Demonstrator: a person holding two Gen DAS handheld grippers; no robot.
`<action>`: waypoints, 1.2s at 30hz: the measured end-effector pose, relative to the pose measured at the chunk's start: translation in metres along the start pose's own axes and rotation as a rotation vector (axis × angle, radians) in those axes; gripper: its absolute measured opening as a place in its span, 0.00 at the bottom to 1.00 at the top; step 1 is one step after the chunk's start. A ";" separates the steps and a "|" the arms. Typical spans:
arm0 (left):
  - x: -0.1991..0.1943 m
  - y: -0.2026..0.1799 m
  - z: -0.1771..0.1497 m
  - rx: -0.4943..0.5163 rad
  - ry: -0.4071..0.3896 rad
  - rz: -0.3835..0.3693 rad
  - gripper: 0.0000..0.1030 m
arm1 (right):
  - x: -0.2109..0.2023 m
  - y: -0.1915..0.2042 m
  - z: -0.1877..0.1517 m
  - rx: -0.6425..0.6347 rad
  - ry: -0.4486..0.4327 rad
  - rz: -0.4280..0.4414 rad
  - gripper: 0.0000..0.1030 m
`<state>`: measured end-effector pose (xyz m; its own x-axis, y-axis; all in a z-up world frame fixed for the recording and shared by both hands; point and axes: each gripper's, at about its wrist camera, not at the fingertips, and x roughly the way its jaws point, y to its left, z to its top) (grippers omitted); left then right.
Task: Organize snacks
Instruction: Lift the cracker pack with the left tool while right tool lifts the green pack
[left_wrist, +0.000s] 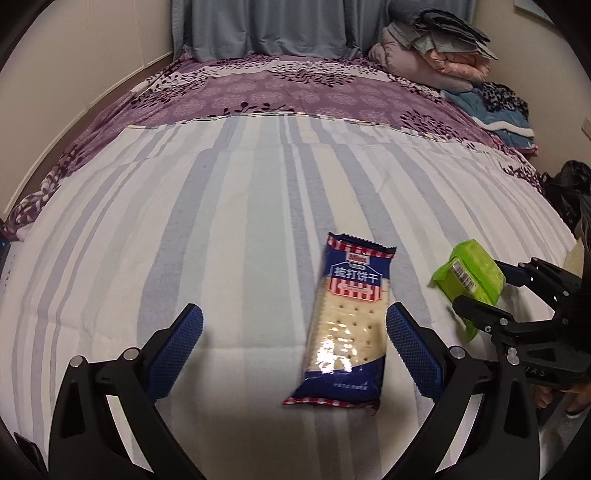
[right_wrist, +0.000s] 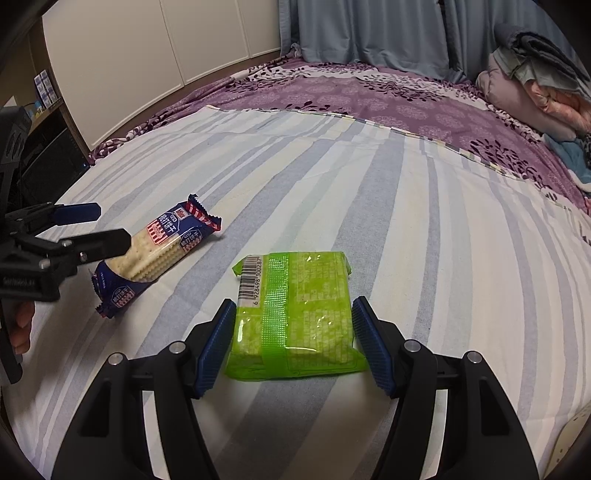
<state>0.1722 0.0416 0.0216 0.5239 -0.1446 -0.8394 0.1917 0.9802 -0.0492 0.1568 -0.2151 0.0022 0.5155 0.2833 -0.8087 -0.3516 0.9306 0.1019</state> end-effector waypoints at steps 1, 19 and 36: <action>0.003 -0.005 0.000 0.013 0.003 -0.004 0.97 | 0.000 0.000 0.000 0.000 0.000 0.000 0.63; 0.014 -0.025 -0.012 0.046 0.011 -0.029 0.43 | -0.004 0.000 -0.002 0.023 -0.006 -0.025 0.57; -0.041 -0.041 -0.019 0.036 -0.066 -0.051 0.43 | -0.061 0.007 -0.009 0.031 -0.091 -0.106 0.45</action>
<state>0.1272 0.0100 0.0481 0.5661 -0.2039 -0.7987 0.2483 0.9661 -0.0706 0.1155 -0.2277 0.0473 0.6175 0.2019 -0.7603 -0.2683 0.9626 0.0377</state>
